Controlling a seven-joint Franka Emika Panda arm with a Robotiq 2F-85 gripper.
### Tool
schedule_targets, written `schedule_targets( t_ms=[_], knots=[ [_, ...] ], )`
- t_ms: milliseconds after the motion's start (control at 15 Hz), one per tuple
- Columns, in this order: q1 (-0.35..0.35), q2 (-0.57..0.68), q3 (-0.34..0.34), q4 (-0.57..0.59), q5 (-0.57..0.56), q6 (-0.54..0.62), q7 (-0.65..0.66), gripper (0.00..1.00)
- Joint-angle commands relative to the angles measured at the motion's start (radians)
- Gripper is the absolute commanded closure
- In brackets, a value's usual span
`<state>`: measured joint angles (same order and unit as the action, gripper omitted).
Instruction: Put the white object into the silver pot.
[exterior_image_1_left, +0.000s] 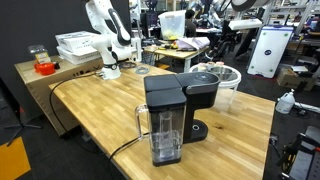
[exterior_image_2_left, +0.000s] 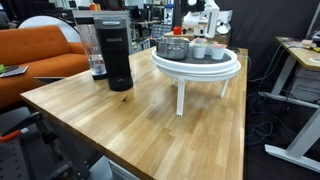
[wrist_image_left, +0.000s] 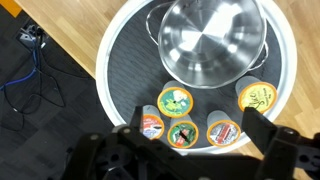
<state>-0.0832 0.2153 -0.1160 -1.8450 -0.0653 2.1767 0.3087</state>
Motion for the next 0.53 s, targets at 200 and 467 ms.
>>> schedule_targets(
  t_ms=[200, 467],
  knots=[
    [-0.009, 0.013, 0.004, 0.013, 0.111, -0.053, -0.005, 0.0],
    [-0.012, 0.009, -0.003, 0.005, 0.133, -0.055, -0.004, 0.0]
  ],
)
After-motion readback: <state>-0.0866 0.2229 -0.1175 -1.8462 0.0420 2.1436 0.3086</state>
